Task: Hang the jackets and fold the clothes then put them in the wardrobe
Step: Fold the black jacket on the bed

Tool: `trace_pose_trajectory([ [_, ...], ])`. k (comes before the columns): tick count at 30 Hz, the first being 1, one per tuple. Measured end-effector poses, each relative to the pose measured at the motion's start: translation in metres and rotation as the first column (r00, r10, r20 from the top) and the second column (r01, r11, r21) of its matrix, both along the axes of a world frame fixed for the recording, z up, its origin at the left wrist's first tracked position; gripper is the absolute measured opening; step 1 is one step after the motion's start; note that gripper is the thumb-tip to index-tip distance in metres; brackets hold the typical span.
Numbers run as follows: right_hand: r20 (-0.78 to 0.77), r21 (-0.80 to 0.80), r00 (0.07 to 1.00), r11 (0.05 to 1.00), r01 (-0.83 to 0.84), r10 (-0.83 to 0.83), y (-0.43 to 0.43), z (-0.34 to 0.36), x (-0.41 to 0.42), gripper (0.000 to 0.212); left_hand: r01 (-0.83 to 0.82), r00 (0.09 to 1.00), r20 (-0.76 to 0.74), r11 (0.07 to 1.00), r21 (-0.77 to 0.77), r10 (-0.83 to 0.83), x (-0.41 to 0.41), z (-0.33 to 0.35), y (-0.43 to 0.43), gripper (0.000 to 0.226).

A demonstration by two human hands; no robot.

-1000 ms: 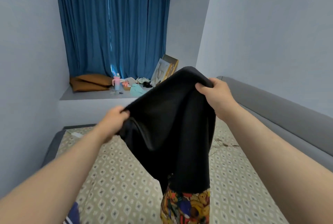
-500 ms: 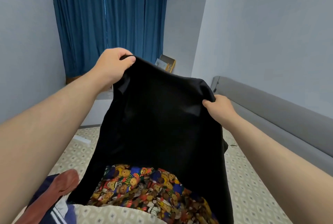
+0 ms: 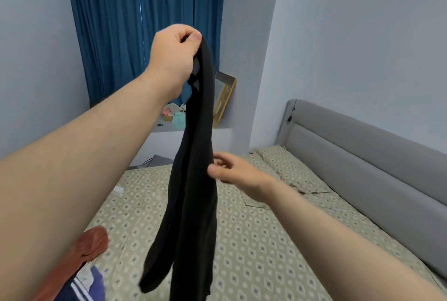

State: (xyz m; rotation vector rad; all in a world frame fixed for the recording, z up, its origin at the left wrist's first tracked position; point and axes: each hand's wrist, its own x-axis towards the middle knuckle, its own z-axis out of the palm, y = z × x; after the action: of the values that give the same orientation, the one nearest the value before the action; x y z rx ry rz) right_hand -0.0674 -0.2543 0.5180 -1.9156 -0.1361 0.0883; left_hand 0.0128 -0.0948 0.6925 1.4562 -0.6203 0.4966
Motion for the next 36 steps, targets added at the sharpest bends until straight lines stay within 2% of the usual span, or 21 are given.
trace_pose_trajectory([
  [2, -0.041, -0.002, 0.999, 1.0, 0.002, -0.003, 0.006, -0.024, -0.002, 0.078, 0.047, 0.997, -0.06, 0.995, -0.093, -0.053, -0.002, 0.007, 0.001, 0.021],
  [4, -0.087, 0.003, 0.996, 1.0, -0.007, 0.007, 0.015, -0.052, -0.005, 0.075, 0.097, 0.988, -0.1, 0.975, -0.202, -0.119, -0.006, 0.014, 0.001, 0.019],
  [7, -0.106, -0.023, 0.991, 0.996, 0.084, -0.086, 0.032, -0.09, -0.009, 0.04, 0.144, 0.981, -0.077, 0.941, -0.305, -0.175, -0.008, 0.025, 0.005, 0.019],
  [9, -0.068, -0.071, 0.982, 0.983, 0.169, -0.174, 0.032, -0.099, -0.007, 0.018, 0.094, 0.992, -0.048, 0.951, -0.293, -0.113, 0.002, 0.027, 0.018, 0.019],
  [10, -0.042, -0.111, 0.977, 0.973, 0.202, -0.208, 0.028, -0.097, -0.004, 0.012, 0.029, 0.998, -0.04, 0.964, -0.265, -0.041, 0.013, 0.025, 0.029, 0.02],
  [12, 0.016, -0.165, 0.963, 0.95, 0.266, -0.268, 0.014, -0.083, 0.003, 0.01, -0.201, 0.979, -0.042, 0.974, -0.103, 0.198, 0.037, 0.018, 0.061, 0.024],
  [14, 0.048, -0.125, 0.936, 0.928, 0.352, -0.348, -0.001, -0.058, 0.011, 0.013, -0.368, 0.923, -0.1, 0.928, 0.06, 0.373, 0.062, 0.0, 0.091, 0.028],
  [18, 0.087, -0.015, 0.909, 0.912, 0.41, -0.407, -0.015, 0.007, 0.028, 0.008, -0.459, 0.813, -0.231, 0.832, 0.312, 0.535, 0.09, -0.057, 0.112, 0.014],
  [20, 0.209, -0.129, 0.915, 0.918, 0.375, -0.344, -0.015, 0.041, 0.032, 0.012, -0.496, 0.744, -0.216, 0.739, 0.456, 0.632, 0.078, -0.078, 0.1, 0.044],
  [21, 0.284, -0.231, 0.916, 0.907, 0.352, -0.283, -0.011, 0.056, 0.032, 0.016, -0.503, 0.78, -0.114, 0.724, 0.472, 0.616, 0.066, -0.082, 0.09, 0.048],
  [22, 0.357, -0.326, 0.91, 0.885, 0.333, -0.211, -0.006, 0.071, 0.03, 0.02, -0.427, 0.877, 0.017, 0.761, 0.488, 0.481, 0.052, -0.085, 0.078, 0.041],
  [23, 0.431, -0.394, 0.892, 0.861, 0.321, -0.135, 0.0, 0.083, 0.029, 0.024, -0.242, 0.965, 0.057, 0.788, 0.566, 0.256, 0.038, -0.089, 0.066, 0.035],
  [24, 0.494, -0.42, 0.867, 0.853, 0.31, -0.072, 0.006, 0.093, 0.028, 0.025, 0.002, 1.0, -0.021, 0.745, 0.667, 0.016, 0.021, -0.095, 0.052, 0.04],
  [25, 0.538, -0.421, 0.842, 0.855, 0.301, -0.032, 0.012, 0.102, 0.027, 0.021, 0.241, 0.97, -0.178, 0.659, 0.712, -0.163, 0.009, -0.104, 0.041, 0.049],
  [26, 0.571, -0.428, 0.821, 0.851, 0.304, -0.006, 0.017, 0.109, 0.026, 0.012, 0.422, 0.906, -0.328, 0.617, 0.664, -0.267, 0.003, -0.116, 0.03, 0.055],
  [27, 0.602, -0.448, 0.798, 0.836, 0.317, 0.02, 0.021, 0.115, 0.024, 0.01, 0.488, 0.868, -0.395, 0.659, 0.572, -0.3, 0.002, -0.129, 0.021, 0.052],
  [29, 0.656, -0.508, 0.75, 0.786, 0.353, 0.088, 0.023, 0.125, 0.021, 0.015, 0.441, 0.848, -0.441, 0.853, 0.279, -0.295, 0.005, -0.142, 0.009, 0.028],
  [30, 0.675, -0.525, 0.73, 0.767, 0.37, 0.11, 0.019, 0.127, 0.019, 0.017, 0.405, 0.82, -0.478, 0.909, 0.097, -0.314, 0.008, -0.143, 0.005, 0.017],
  [31, 0.692, -0.524, 0.714, 0.755, 0.393, 0.109, 0.012, 0.127, 0.017, 0.021, 0.373, 0.782, -0.515, 0.926, -0.062, -0.35, 0.009, -0.142, 0.004, 0.012],
  [33, 0.71, -0.45, 0.704, 0.761, 0.467, -0.012, -0.009, 0.115, 0.01, 0.035, 0.335, 0.708, -0.555, 0.9, -0.28, -0.436, 0.014, -0.138, 0.002, 0.017],
  [36, 0.595, -0.121, 0.675, 0.782, 0.611, -0.436, -0.039, 0.059, -0.017, 0.069, 0.257, 0.662, -0.574, 0.865, -0.43, -0.482, 0.014, -0.131, -0.001, 0.026],
])
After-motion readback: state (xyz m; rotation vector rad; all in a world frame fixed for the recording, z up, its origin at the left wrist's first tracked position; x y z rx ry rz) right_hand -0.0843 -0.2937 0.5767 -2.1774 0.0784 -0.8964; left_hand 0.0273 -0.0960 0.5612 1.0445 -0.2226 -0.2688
